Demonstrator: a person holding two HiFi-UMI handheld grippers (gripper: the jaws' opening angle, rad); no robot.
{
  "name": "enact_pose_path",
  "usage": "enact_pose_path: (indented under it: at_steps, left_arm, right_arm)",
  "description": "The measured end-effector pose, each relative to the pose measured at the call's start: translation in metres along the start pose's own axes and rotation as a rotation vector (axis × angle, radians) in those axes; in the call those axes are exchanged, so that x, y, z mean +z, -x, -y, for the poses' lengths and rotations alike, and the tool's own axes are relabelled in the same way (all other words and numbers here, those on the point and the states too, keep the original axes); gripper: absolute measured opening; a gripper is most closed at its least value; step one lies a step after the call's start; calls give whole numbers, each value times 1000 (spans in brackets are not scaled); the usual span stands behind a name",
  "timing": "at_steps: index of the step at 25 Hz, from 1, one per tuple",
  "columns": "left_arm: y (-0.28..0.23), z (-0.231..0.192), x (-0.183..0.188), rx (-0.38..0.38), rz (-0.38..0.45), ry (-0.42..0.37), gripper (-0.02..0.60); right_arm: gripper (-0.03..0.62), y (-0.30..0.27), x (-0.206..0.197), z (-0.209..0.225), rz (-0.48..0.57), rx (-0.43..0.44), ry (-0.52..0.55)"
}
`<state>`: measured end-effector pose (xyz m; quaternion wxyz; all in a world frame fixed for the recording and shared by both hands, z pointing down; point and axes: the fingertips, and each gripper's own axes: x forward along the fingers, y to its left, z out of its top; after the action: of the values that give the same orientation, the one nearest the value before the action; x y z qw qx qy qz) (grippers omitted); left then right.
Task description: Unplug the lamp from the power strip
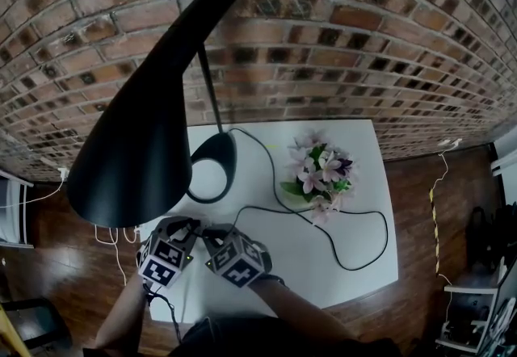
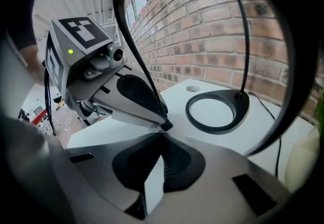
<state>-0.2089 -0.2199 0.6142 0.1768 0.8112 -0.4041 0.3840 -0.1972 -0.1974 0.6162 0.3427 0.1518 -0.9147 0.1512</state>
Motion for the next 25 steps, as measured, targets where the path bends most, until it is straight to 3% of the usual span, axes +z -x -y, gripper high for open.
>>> enact_pose_path:
  at_steps: [9,13,25]
  left_arm:
    - [-1,-1,1,-27,2,6,92]
    - [0,1,6,-48,-9,15,89]
    - [-4,0,5,-45,27,-27,98]
  right_arm:
    - [-11,-10,2,6,-37,-13,30]
    - [-11,-12,2,4,-73,-27,98]
    - [-11,-12,1,3,-97,-8,85]
